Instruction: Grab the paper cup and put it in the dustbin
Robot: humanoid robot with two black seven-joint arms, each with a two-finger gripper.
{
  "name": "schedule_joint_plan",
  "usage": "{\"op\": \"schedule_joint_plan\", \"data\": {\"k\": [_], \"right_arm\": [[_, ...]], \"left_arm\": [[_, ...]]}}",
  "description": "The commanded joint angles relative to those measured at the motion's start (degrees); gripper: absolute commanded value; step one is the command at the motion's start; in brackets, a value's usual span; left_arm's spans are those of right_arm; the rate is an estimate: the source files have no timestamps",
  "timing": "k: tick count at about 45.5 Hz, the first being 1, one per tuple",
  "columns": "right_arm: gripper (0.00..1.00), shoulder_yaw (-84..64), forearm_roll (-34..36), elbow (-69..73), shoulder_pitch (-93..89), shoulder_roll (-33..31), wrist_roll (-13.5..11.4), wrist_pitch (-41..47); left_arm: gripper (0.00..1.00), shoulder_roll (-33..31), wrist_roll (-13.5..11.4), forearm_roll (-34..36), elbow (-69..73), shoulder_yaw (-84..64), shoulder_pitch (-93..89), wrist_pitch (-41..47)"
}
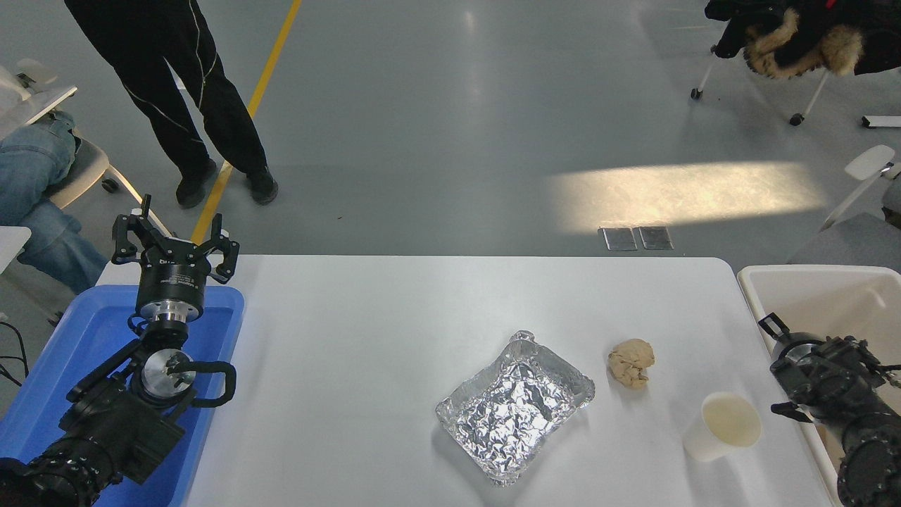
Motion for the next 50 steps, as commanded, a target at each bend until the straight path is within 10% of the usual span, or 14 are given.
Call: {"op": "schedule_joint_plan", "data": {"k": [1, 33, 36, 41, 50], "right_arm": [[0.00, 0.15, -0.03, -0.05, 0.11, -0.43, 0.00, -0.33], [0.03, -0.20, -2.75, 0.21, 0.82, -0.78, 0.00, 0.02], [0.15, -1.07, -2.66, 0.74, 1.07, -3.06, 0.26, 0.28], [0.87, -1.69, -2.58, 1.27, 2.57, -3.77, 0.62, 0.29], [1.00, -3.01, -2.75, 2.84, 5.20, -4.30, 0.70, 0.72]], "left_arm": [[0.99, 0.00, 0.09, 0.01, 0.00, 0.00, 0.00, 0.00], [0.99, 0.00, 0.00, -0.08, 0.00, 0.00, 0.09, 0.00], [0.99, 0.00, 0.00, -0.08, 0.00, -0.09, 0.00, 0.00], [0.99, 0.09, 0.00, 0.01, 0.00, 0.00, 0.00, 0.00], [0.99, 0.09, 0.09, 0.10, 0.00, 0.00, 0.00, -0.09]]}}
